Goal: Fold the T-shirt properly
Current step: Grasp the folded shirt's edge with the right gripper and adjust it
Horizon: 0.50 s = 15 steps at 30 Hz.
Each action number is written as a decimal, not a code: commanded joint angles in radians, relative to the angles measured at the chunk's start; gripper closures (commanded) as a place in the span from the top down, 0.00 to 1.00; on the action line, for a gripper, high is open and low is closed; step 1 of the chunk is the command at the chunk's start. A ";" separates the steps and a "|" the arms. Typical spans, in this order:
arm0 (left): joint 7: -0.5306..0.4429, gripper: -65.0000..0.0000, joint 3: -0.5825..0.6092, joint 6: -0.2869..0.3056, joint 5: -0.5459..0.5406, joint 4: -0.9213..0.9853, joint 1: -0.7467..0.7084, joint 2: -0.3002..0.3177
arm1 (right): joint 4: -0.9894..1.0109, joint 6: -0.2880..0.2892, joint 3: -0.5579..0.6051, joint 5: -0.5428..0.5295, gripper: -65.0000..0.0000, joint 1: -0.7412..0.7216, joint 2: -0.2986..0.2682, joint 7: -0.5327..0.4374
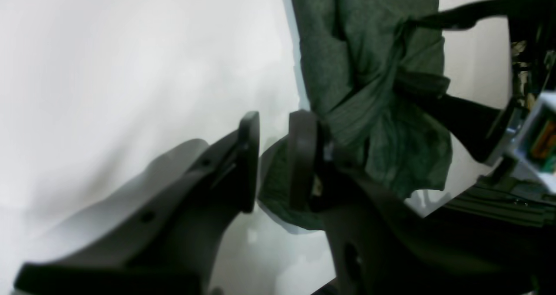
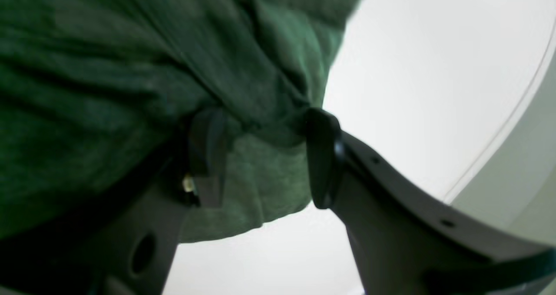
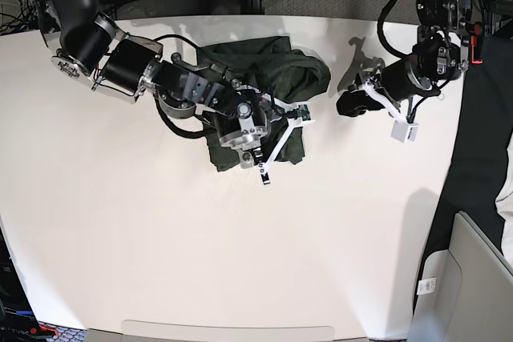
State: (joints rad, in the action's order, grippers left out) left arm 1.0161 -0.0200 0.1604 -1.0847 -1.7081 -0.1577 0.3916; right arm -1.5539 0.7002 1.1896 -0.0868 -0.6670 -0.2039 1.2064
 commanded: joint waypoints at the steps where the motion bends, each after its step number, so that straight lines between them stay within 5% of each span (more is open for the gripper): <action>1: -0.013 0.19 -0.005 0.008 -0.019 -0.014 0.013 0.011 | -0.009 -0.002 -0.007 0.026 0.41 -0.029 0.004 -0.003; 11: -0.013 0.19 -0.004 0.008 -0.021 -0.017 0.008 0.011 | -0.007 -0.002 -0.017 0.029 0.40 -0.036 0.022 -0.004; 15: -0.013 0.19 -0.004 0.008 -0.024 -0.017 0.008 0.011 | 0.005 -0.002 -0.017 0.038 0.29 -0.036 0.042 -0.004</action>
State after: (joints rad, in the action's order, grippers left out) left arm 1.0161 -0.0196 0.1604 -1.0855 -1.7081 -0.1581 0.3916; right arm -1.5387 0.7002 1.1858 -0.0631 -0.6758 -0.1715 1.2064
